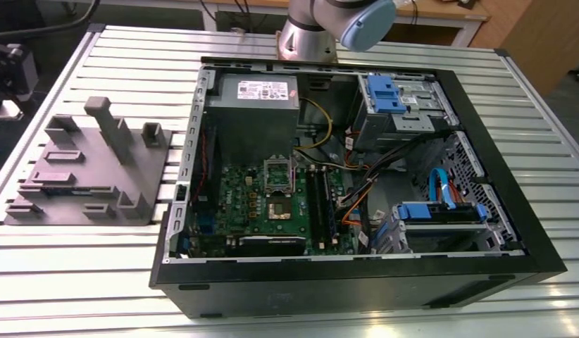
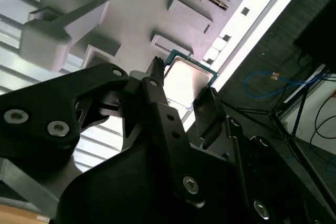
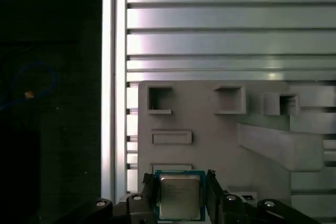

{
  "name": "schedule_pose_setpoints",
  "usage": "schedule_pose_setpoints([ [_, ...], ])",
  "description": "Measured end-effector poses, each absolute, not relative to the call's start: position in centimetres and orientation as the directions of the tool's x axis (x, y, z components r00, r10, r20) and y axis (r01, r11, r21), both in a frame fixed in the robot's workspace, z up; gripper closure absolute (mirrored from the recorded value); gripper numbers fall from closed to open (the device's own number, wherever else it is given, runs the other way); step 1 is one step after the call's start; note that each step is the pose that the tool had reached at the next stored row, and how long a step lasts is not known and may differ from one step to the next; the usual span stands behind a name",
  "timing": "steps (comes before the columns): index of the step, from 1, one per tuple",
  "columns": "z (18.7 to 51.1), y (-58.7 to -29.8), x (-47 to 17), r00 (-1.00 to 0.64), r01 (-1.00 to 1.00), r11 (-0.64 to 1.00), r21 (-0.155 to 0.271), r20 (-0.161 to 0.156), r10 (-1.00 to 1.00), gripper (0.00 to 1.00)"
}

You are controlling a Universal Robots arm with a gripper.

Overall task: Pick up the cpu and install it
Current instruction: 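Pick up the cpu and move it towards the insertion slot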

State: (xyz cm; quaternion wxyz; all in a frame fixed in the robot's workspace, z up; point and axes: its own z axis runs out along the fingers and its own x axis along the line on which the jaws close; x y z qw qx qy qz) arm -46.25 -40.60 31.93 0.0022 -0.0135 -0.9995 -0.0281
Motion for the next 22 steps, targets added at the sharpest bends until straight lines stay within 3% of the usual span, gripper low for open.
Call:
schedule_pose_setpoints([
  [18, 40.1, -40.6, -46.3, -1.0, 0.027, 0.998, 0.056, 0.005, 0.027, 0.53],
  [22, 40.3, -40.6, -46.3, -1.0, 0.027, 0.998, 0.056, 0.005, 0.027, 0.53],
])
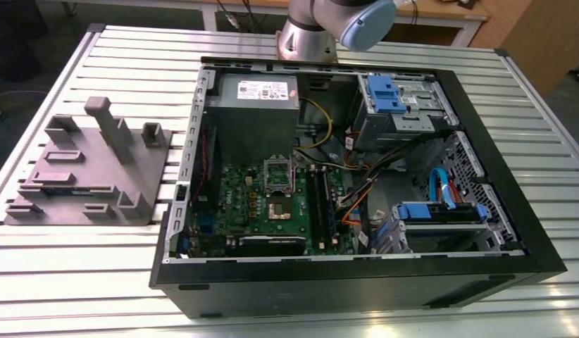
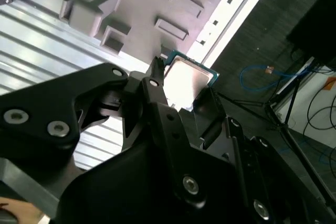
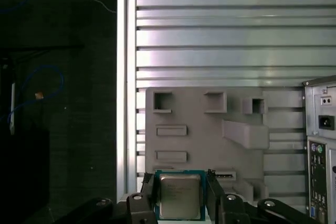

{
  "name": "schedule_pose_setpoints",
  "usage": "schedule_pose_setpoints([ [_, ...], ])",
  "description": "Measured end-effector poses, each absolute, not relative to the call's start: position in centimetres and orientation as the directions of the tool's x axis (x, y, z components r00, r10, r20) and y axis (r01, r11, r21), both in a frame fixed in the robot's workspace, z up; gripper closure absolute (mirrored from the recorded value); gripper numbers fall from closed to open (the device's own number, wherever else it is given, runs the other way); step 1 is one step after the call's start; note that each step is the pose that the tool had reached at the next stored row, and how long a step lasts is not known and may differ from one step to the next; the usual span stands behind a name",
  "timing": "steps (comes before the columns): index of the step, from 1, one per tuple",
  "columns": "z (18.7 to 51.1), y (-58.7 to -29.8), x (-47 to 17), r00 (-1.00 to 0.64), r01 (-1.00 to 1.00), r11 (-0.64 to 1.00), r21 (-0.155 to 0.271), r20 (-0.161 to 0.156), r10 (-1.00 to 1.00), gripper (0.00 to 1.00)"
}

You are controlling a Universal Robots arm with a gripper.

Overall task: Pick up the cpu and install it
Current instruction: 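Pick up the cpu and move it towards the insertion slot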

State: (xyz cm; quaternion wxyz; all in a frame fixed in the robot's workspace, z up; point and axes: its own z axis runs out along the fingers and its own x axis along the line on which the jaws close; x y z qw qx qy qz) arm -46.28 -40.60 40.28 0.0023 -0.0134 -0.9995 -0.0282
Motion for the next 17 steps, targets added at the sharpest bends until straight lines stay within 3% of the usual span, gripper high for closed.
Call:
schedule_pose_setpoints([
  [17, 40.0, -40.6, -40.6, -1.0, 0.027, 0.998, 0.056, 0.006, 0.027, 0.53],
])
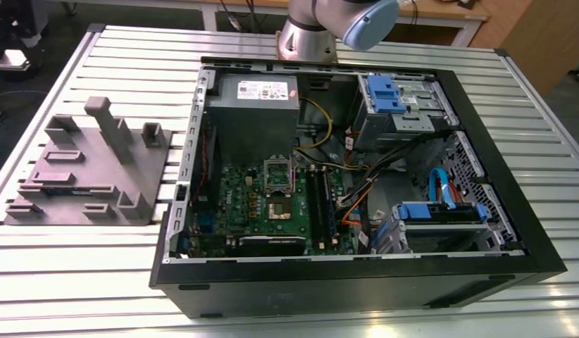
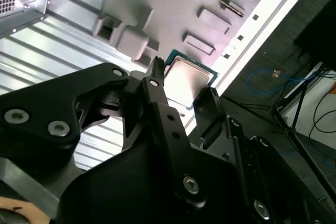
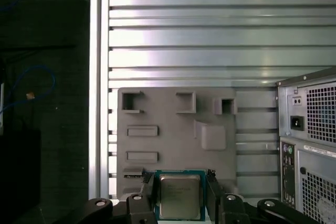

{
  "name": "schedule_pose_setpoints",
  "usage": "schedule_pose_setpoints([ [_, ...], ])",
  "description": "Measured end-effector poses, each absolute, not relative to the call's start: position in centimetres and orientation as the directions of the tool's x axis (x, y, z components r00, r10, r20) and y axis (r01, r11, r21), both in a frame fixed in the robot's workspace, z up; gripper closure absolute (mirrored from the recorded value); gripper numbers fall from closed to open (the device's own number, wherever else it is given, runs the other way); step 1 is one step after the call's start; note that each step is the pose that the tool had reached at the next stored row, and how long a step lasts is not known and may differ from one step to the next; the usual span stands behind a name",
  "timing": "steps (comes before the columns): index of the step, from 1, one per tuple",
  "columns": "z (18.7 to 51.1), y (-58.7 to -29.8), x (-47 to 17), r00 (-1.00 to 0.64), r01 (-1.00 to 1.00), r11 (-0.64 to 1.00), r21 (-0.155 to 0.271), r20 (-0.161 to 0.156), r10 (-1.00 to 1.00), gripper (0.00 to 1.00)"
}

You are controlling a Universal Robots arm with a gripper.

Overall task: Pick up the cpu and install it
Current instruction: 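Pick up the cpu and move it towards the insertion slot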

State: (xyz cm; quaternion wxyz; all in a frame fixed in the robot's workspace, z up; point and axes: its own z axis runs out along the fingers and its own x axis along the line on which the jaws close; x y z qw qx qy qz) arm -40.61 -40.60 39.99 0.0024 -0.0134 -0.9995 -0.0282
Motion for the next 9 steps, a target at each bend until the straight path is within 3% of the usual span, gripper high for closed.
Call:
schedule_pose_setpoints([
  [9, 39.8, -40.6, -38.4, -1.0, 0.027, 0.998, 0.056, 0.005, 0.027, 0.53],
])
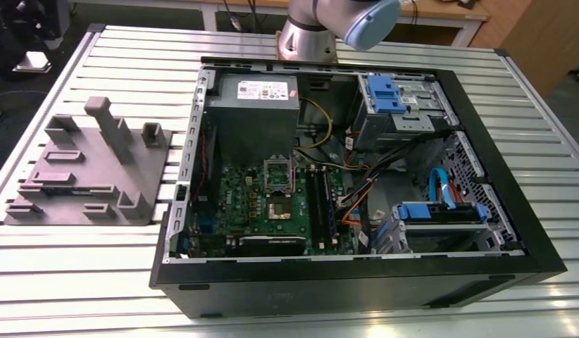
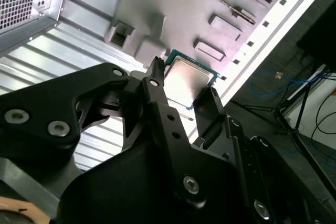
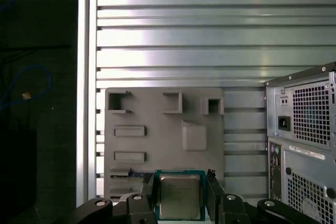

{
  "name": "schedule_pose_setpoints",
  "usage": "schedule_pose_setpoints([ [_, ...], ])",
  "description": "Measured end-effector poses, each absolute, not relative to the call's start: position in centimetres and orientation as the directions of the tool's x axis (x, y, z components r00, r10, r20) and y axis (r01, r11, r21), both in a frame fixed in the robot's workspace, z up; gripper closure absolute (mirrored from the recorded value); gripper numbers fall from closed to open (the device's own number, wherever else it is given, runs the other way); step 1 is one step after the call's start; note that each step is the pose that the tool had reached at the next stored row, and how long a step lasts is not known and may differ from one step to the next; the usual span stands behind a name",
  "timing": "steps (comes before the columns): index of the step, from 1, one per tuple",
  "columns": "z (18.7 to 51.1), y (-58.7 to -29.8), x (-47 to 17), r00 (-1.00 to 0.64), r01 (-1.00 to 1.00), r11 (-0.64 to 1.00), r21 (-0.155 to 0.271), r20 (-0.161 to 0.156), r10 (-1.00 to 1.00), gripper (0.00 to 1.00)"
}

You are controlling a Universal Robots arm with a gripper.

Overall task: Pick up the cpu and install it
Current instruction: 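Pick up the cpu and move it towards the insertion slot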

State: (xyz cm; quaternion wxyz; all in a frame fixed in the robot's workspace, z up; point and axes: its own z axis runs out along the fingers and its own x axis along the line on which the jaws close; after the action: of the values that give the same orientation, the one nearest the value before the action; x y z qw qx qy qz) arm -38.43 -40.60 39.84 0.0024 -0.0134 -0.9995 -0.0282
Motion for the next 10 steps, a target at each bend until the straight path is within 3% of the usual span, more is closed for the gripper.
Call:
schedule_pose_setpoints([
  [10, 39.7, -40.6, -36.0, -1.0, 0.027, 0.998, 0.056, 0.006, 0.027, 0.53],
])
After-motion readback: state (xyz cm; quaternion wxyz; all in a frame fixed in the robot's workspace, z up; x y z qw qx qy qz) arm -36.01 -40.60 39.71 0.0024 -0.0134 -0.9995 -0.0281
